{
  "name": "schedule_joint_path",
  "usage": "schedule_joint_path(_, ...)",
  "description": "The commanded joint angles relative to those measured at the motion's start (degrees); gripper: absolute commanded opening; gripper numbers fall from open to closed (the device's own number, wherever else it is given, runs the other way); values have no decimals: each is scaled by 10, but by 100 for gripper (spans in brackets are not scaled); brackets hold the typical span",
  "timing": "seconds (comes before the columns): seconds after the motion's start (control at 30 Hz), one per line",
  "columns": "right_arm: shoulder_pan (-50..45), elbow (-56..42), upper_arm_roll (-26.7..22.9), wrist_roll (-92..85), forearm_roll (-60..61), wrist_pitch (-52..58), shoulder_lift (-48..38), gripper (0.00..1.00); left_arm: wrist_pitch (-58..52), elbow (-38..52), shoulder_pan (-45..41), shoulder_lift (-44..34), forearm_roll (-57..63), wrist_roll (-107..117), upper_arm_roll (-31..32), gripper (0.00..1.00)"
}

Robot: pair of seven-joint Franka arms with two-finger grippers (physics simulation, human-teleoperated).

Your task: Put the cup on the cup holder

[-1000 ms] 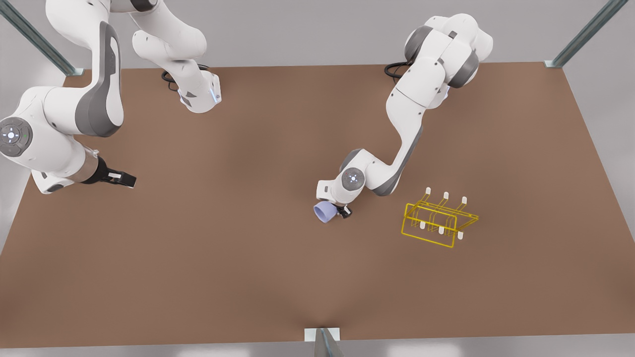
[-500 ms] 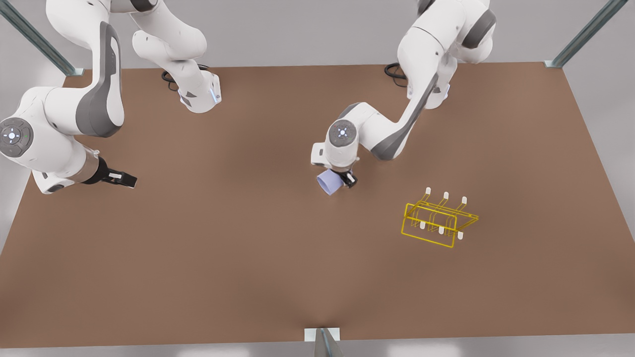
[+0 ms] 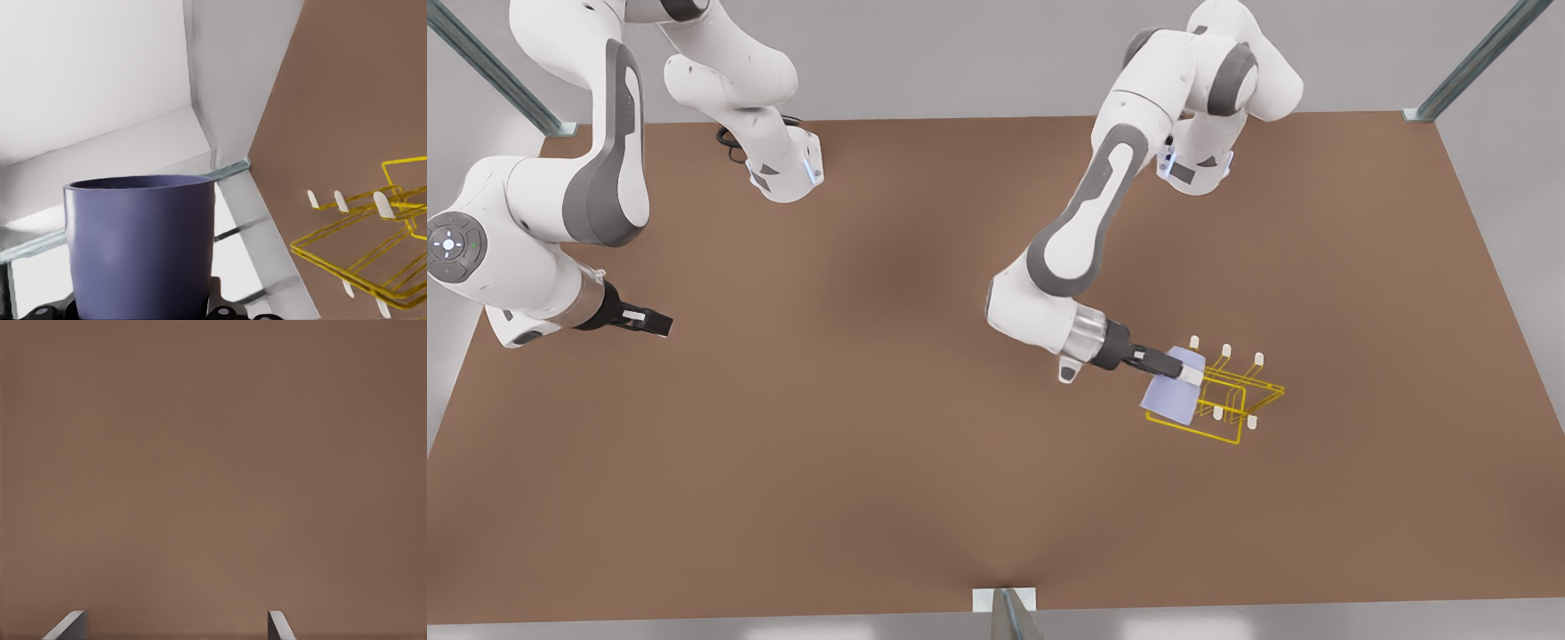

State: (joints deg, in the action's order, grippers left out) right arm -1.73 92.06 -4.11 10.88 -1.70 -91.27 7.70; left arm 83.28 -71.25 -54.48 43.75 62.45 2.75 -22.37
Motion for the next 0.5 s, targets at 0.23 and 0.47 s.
schedule_joint_path(0.23, 0, 0, 0, 1, 0, 0, -1, 100, 97, -88, -103, 25, 33, -593, -123, 72)
schedule_joint_path(0.47, -7, -7, 0, 3, 0, 0, 4, 100, 108, -88, -107, 30, 21, -856, -138, 72)
